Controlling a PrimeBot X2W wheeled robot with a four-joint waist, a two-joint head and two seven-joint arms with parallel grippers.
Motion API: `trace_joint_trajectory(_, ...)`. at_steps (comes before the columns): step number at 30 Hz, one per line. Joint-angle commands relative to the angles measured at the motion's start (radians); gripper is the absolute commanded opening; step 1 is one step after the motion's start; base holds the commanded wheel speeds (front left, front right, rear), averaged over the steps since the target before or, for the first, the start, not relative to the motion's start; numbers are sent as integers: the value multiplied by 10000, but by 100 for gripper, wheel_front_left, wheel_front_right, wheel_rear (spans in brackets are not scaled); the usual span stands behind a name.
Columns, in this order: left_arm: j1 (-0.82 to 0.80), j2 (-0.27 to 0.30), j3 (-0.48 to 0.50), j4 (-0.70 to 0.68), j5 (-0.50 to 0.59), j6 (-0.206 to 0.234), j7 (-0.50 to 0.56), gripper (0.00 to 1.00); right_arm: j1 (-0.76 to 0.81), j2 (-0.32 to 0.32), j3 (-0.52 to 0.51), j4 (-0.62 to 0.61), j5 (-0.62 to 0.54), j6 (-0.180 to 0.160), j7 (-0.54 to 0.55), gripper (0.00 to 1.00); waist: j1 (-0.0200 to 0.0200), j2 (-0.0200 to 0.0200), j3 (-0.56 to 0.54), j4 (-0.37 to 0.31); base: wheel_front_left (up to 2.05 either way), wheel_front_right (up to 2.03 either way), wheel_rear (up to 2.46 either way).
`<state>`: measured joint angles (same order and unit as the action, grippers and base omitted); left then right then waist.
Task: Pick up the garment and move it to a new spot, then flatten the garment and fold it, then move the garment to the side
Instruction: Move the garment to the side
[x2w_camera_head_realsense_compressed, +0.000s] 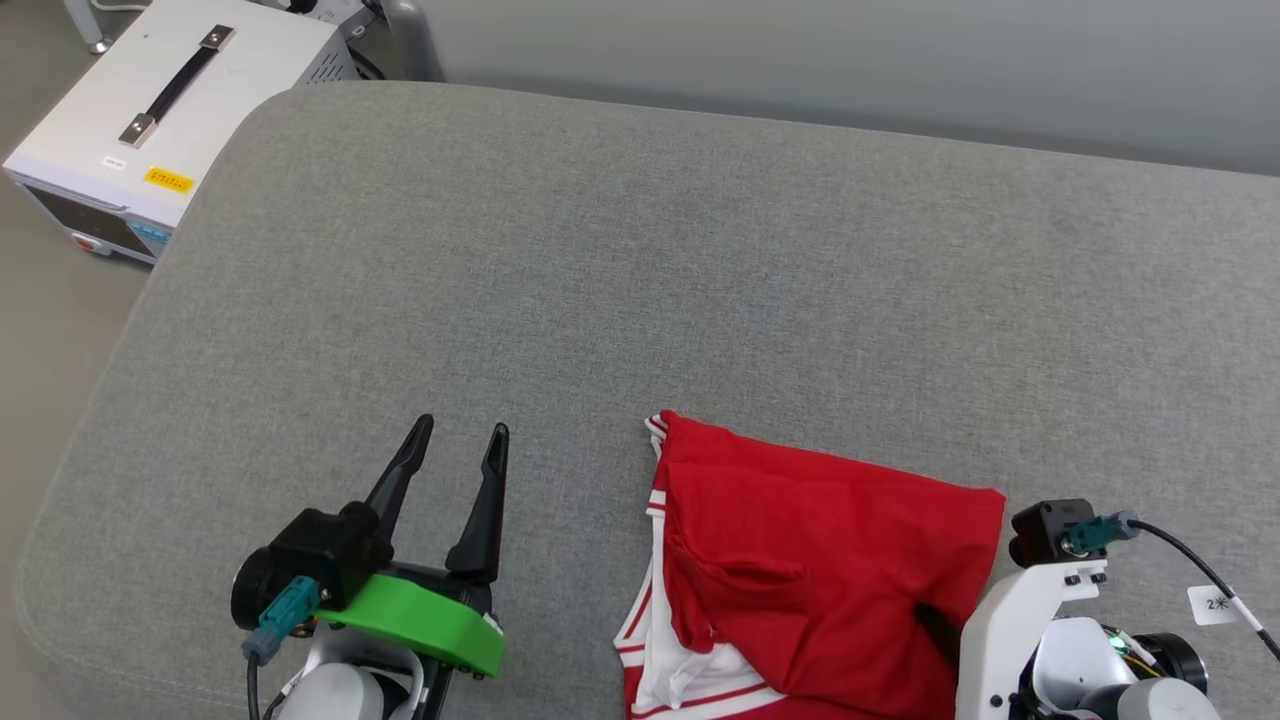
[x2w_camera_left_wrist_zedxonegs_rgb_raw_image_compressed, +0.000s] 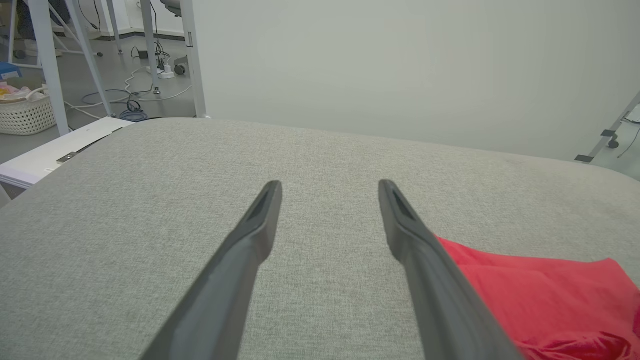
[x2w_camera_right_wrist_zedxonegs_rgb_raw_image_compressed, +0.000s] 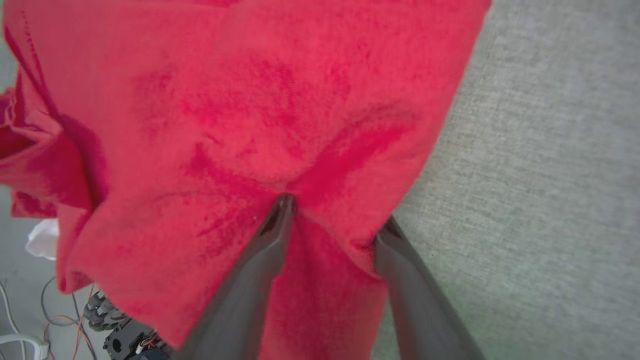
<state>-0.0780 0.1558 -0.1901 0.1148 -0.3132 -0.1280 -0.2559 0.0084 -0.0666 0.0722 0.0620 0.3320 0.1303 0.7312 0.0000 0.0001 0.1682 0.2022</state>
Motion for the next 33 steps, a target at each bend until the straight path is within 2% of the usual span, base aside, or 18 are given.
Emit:
trace_joint_trajectory(1,-194,7,29,21,-6,-26,-59,100,-7,57,186,265,56,4,-72,0,0,-1,-61,-53,0,0,0)
trace_joint_trajectory(7,-68,48,118,30,-9,-26,-59,100,-359,-688,435,-159,-217,4,-720,0,0,-1,-314,-468,0,0,0)
trace_joint_trajectory(8,-1,73,132,-6,-11,-26,-59,100,-532,-1221,611,-508,-284,4,-826,0,0,-1,-394,-792,0,0,0)
trace_joint_trajectory(18,-92,145,108,-226,42,-26,-59,100,-1033,-3800,1003,-1376,-256,4,-635,0,0,-1,-92,-2123,0,0,0)
trace_joint_trajectory(25,-454,354,-11,-522,138,-26,-59,100,-1533,-5736,1065,-1002,9,4,-988,0,0,-1,637,-2872,0,0,0)
trace_joint_trajectory(33,-1059,620,-334,-935,219,-27,-59,100,-2076,-7354,999,349,253,4,-2064,0,0,-1,1587,-3257,0,0,0)
